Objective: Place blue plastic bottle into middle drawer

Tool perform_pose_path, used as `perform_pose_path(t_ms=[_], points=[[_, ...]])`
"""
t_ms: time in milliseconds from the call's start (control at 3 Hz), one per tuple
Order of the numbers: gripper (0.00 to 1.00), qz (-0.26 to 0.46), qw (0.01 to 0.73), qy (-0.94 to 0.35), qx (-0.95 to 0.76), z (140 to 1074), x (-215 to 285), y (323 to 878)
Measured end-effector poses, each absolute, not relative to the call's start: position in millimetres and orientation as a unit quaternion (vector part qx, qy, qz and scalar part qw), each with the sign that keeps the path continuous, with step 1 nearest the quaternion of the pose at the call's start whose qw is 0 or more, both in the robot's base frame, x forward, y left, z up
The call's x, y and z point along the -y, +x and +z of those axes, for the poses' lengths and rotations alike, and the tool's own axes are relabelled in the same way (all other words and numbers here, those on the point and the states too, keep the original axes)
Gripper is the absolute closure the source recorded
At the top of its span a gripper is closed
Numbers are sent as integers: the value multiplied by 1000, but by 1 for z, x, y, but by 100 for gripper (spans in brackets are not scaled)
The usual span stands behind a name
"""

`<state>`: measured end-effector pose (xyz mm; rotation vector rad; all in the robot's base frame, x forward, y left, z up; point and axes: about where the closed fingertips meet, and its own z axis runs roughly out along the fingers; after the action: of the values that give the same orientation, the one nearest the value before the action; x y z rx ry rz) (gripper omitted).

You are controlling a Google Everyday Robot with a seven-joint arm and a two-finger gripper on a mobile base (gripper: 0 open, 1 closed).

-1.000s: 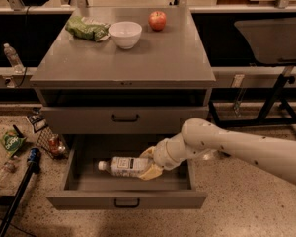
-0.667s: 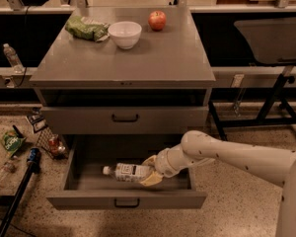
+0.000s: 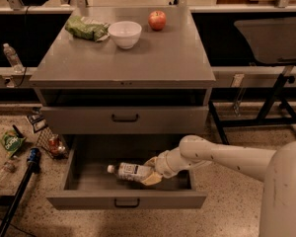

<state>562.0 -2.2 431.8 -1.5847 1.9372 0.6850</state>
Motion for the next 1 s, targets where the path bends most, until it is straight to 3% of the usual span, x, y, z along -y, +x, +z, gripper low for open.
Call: perform_pose_path(t_ms=[667,1000], points=[[5,238,277,-590,-720,413,2,586],[2,230,285,-578,-729,414,7,590]])
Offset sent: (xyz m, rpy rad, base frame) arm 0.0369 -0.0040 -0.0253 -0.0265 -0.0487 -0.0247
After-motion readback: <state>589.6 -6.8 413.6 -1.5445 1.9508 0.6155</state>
